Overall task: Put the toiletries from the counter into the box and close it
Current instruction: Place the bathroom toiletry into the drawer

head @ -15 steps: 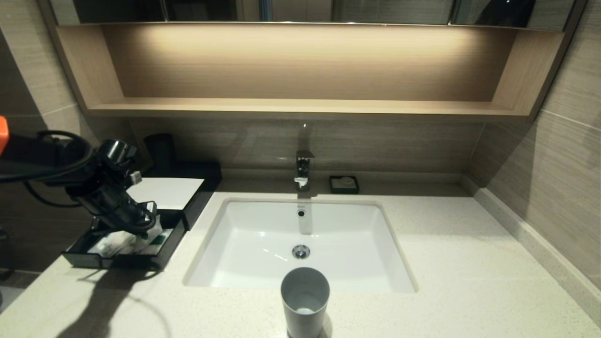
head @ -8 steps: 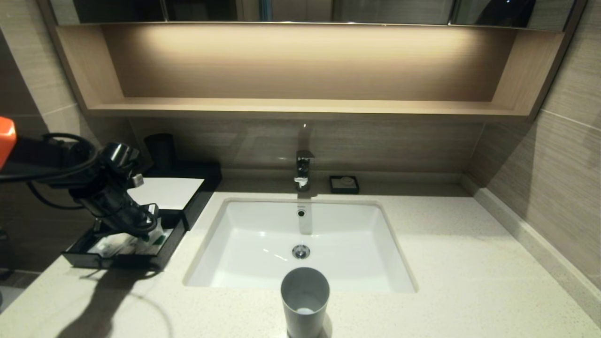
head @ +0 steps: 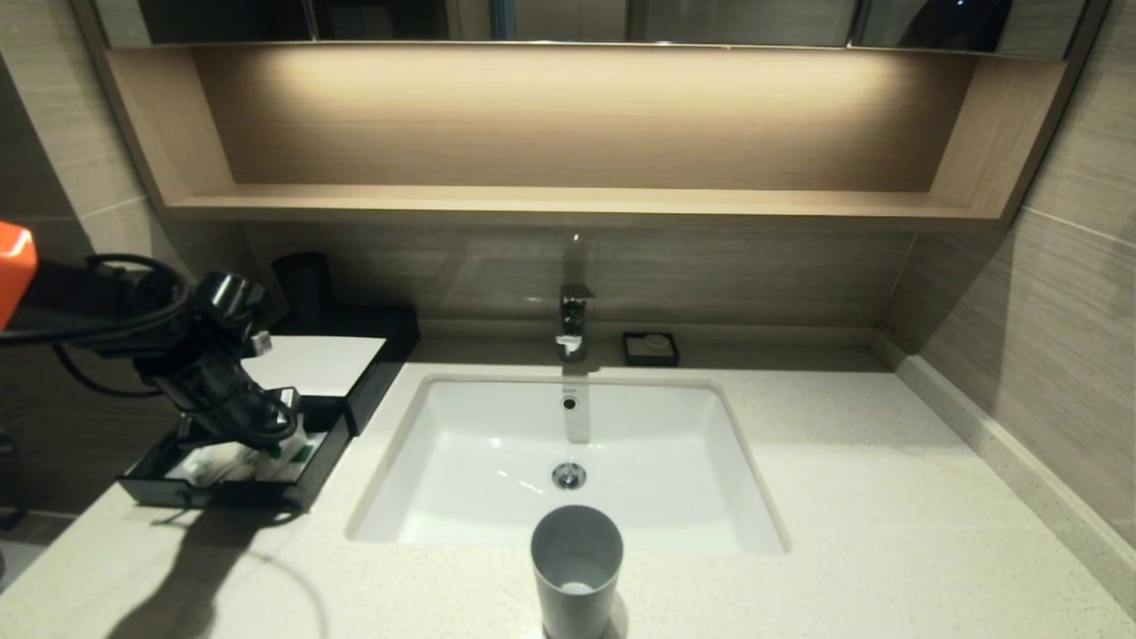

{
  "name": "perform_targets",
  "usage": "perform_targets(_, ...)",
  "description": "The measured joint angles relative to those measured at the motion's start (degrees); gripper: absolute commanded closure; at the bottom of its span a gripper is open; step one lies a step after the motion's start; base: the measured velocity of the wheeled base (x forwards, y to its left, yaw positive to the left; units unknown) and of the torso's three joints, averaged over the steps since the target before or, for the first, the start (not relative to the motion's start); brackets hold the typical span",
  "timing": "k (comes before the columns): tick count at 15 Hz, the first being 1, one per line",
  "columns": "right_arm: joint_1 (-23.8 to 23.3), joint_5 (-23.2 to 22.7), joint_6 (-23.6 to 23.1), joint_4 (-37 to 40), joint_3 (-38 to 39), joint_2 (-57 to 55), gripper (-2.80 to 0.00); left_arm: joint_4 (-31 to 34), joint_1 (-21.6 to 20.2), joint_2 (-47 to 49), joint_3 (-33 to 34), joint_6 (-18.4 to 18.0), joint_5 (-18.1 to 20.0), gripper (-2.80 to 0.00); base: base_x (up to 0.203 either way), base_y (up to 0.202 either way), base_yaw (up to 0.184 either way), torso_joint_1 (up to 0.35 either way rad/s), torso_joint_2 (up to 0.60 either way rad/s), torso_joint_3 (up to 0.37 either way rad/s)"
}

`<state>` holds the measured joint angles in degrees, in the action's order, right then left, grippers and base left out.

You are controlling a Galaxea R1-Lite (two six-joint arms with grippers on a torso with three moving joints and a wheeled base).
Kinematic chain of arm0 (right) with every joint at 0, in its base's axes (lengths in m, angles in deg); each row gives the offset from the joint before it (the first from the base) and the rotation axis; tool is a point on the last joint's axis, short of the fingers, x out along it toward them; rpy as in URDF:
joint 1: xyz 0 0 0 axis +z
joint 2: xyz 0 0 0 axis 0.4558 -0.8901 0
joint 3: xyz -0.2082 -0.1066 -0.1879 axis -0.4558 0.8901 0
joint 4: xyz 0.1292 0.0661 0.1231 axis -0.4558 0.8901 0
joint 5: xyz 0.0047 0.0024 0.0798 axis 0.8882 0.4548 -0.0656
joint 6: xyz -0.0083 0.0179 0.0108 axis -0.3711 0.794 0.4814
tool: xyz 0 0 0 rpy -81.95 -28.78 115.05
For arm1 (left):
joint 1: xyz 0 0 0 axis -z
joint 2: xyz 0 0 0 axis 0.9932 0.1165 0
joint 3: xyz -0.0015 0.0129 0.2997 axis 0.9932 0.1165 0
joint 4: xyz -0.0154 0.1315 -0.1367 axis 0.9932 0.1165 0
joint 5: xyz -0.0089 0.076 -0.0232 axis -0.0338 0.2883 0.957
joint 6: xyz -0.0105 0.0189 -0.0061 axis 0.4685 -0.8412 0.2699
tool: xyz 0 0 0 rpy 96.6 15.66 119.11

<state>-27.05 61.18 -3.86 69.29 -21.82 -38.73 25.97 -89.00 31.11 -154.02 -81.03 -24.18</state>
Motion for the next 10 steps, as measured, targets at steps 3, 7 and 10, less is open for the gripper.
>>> perform_targets(3,0.00,-0.02,0.02,0.00,0.00,0.00,0.00,-0.24,0.00,0.09,-0.02,-0.03,0.01,0.00,0.000,0.000,0.000,0.000,0.00,0.000)
perform_targets(7,0.00,-0.02,0.00,0.00,0.00,0.00,0.00,-0.02,0.00,0.52,-0.67,0.16,0.02,0.00,0.000,0.000,0.000,0.000,0.00,0.000)
perform_targets(10,0.00,-0.01,0.02,0.00,0.00,0.00,0.00,-0.02,0.00,0.65,-0.78,0.25,0.05,-2.80,0.000,0.000,0.000,0.000,0.00,0.000)
